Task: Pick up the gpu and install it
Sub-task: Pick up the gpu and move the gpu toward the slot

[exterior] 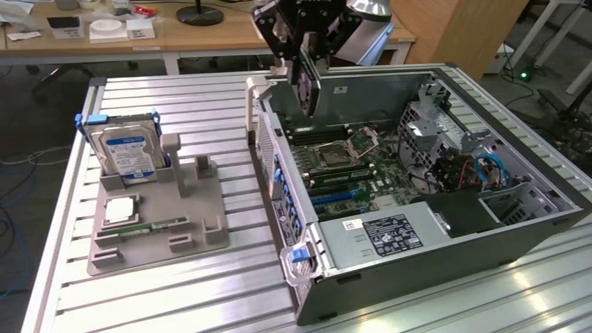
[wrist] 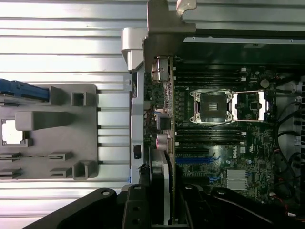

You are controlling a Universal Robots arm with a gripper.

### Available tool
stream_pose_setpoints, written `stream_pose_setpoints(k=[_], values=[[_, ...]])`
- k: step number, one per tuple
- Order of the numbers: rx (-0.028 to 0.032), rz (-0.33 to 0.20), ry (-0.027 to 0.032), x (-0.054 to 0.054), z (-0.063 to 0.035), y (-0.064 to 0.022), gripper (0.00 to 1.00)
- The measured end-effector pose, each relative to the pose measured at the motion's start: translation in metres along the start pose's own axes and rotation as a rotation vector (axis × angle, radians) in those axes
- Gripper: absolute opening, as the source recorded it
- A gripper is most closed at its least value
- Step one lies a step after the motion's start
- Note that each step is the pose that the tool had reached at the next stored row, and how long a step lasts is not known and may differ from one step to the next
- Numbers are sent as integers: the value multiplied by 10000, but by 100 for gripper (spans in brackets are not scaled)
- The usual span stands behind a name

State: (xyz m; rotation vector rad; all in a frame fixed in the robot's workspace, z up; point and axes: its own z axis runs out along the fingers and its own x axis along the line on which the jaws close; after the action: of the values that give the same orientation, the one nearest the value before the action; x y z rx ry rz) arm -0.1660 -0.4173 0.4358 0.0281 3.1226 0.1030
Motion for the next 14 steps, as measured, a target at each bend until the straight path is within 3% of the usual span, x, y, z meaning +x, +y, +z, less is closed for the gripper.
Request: stream_pose_setpoints(k=[14], values=[[1,1,1,-175,10,3,28]])
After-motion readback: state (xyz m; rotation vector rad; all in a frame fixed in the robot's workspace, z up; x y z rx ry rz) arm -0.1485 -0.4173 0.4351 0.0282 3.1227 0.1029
